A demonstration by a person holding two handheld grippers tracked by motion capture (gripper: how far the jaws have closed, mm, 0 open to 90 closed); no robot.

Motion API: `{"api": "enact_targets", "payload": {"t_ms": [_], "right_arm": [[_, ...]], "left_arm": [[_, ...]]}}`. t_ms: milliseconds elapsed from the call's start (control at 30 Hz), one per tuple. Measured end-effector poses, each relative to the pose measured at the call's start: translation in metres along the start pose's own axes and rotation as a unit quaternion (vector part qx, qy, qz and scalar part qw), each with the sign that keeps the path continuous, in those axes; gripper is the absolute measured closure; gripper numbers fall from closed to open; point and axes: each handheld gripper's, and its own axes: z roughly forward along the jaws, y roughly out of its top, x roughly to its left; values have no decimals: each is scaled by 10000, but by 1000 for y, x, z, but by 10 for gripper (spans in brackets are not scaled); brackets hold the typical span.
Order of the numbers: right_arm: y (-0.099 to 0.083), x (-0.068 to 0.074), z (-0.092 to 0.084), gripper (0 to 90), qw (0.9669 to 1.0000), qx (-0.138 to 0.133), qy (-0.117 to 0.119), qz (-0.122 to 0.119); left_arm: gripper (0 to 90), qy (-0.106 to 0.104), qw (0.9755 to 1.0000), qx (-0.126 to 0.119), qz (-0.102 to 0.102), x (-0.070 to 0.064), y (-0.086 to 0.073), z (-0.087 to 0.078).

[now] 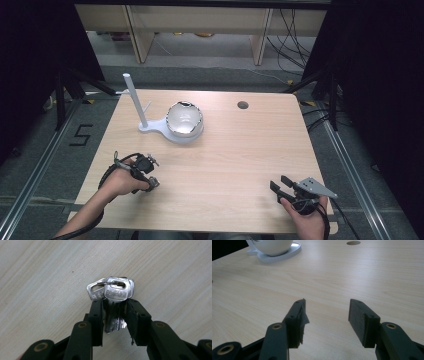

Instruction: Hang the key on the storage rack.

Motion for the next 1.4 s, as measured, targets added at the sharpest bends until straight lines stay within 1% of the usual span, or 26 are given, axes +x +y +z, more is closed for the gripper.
{"api": "enact_targets", "payload": {"t_ms": [33, 67, 133, 200, 233, 267, 300, 367, 400, 433, 467, 600, 667, 733, 767, 867, 900, 967, 1000, 1033, 1067, 1100, 1233, 1300, 1367, 1400], "right_arm": [[0, 2, 0, 487, 9999, 41, 24, 157], [0, 2, -1, 487, 9998, 109, -33, 157], [0, 3, -1, 487, 9998, 100, -20, 161], [0, 2, -1, 487, 9998, 113, -50, 126], [-1, 2, -1, 487, 9998, 109, -34, 140], [-1, 1, 0, 487, 9999, 78, -21, 87], [0, -2, 1, 487, 9999, -13, -55, -157], [0, -2, 0, 485, 9999, 23, -57, -135], [-1, -1, 2, 485, 10000, 27, 7, -11], [-1, -2, 1, 485, 10000, 59, 30, -64], [-1, -1, 1, 485, 10000, 72, 43, -17], [-1, 0, 2, 483, 9999, 111, 31, -11], [-1, 0, 1, 482, 9999, 139, 21, -28], [-1, -1, 1, 481, 9999, 140, 22, -27], [-1, -1, 2, 480, 9999, 97, 55, -3], [-1, -3, 2, 479, 9999, 59, -25, -115], [-2, -3, 2, 479, 10000, 71, 1, -67], [-2, -3, 3, 479, 9999, 58, 5, -95], [-2, -1, 2, 478, 9999, 95, 26, 45], [-2, 1, 1, 478, 9998, 163, 1, 92], [-2, -2, 2, 478, 9999, 137, 1, -86], [-2, -2, 3, 477, 9999, 107, 4, -77], [-2, -2, 3, 477, 9999, 112, 16, -72], [-2, -2, 3, 476, 9998, 167, 28, -90], [-2, -1, 3, 476, 9998, 189, 113, -34], [-3, -2, 4, 476, 9999, 118, 100, -43]], "left_arm": [[684, -24, 10000, 7, 56, 0, 0, 0], [703, -56, 9999, 69, 110, 1, 1, -1], [732, -67, 9999, 79, 117, 1, 1, -1], [728, -147, 9998, 117, 34, 3, 1, -1], [718, -133, 9998, 116, -36, 3, 0, -1], [675, -95, 9999, 68, -64, 3, 0, 0], [633, -50, 9999, 89, -98, 3, 0, 0], [583, 43, 10000, 62, -57, 1, 0, 0], [569, 24, 10000, 50, -64, 0, 0, 0], [538, 38, 10000, 20, -90, -1, 0, -1], [516, 35, 9999, -5, -132, -1, 1, -1], [439, 43, 9995, -98, -295, 0, 5, -1], [412, 70, 9996, 14, -259, 1, 7, 1], [388, 64, 9996, 29, -262, 0, 8, 5], [364, 62, 9995, -25, -320, 0, 9, 6], [371, 61, 9995, -20, -294, 0, 11, 6], [408, 63, 9997, -35, -233, -1, 12, 5], [460, 51, 9998, -37, -190, -2, 12, 5], [477, 42, 9998, -60, -173, -3, 12, 5], [507, 24, 9999, -44, -100, -3, 12, 4], [544, 26, 9999, -59, -93, -3, 12, 4], [589, 21, 9999, -78, -87, -3, 12, 3], [669, 0, 10000, -28, 18, -2, 11, 2], [675, -21, 10000, -82, -1, -2, 9, 2], [678, -7, 9999, -144, -2, -2, 7, 2], [678, -35, 9999, -149, -8, -1, 7, 2]]}}
